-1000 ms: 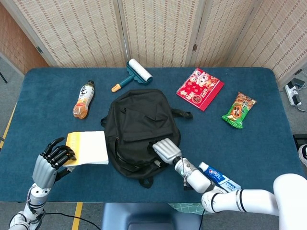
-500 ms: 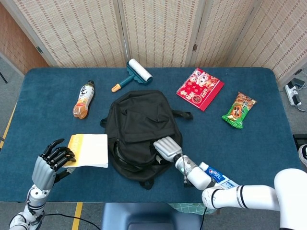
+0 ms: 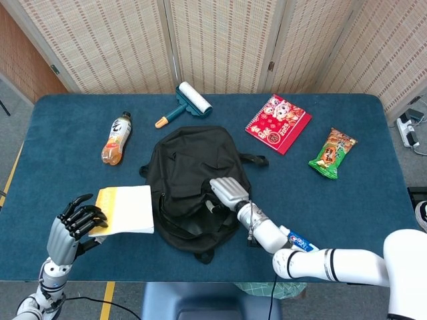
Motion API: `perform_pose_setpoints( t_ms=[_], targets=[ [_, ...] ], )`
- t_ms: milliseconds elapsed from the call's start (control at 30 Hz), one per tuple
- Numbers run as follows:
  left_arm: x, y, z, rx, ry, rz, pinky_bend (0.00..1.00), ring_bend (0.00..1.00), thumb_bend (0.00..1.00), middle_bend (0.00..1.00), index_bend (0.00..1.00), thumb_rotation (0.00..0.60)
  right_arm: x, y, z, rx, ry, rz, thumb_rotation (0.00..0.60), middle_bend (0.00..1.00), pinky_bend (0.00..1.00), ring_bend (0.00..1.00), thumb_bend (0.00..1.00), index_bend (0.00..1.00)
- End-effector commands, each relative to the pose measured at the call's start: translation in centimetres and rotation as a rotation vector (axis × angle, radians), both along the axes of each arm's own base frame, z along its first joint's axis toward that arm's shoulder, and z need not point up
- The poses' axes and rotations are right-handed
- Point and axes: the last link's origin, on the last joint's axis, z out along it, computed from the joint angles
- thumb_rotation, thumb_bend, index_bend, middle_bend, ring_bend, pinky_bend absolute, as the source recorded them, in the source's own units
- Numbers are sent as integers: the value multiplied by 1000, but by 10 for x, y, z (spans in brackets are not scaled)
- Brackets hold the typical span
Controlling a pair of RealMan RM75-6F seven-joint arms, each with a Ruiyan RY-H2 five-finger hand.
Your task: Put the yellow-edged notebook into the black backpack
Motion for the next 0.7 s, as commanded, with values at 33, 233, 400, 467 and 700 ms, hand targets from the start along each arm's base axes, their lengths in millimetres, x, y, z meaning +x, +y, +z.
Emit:
perform_pose_setpoints(
  t_ms=[33,233,400,467,700],
  targets=[
    [9,-1,-1,-26,-37,-50,293,485,502,598,735,600,27,-18,8,-3,-81,-80,600,320,381,384,607,672],
    [25,-5,-6,-79,-65,-130,296,495,502,612,735,600,51,-31,9,-22,-130,-148,600,320,384,398,606,671],
    [36,-7,-10,-110,-74,-171,298,500,501,620,735,600,61,-40,9,-63,-144,-198,600,320,392,413,607,669],
    [39,-8,-10,-116,-83,-185,299,503,502,625,735,600,64,-43,8,-70,-166,-222,600,320,392,416,607,669],
    [46,-15,-10,-122,-87,-221,302,513,500,636,735,600,76,-49,6,-76,-194,-236,600,321,394,429,607,665]
  ],
)
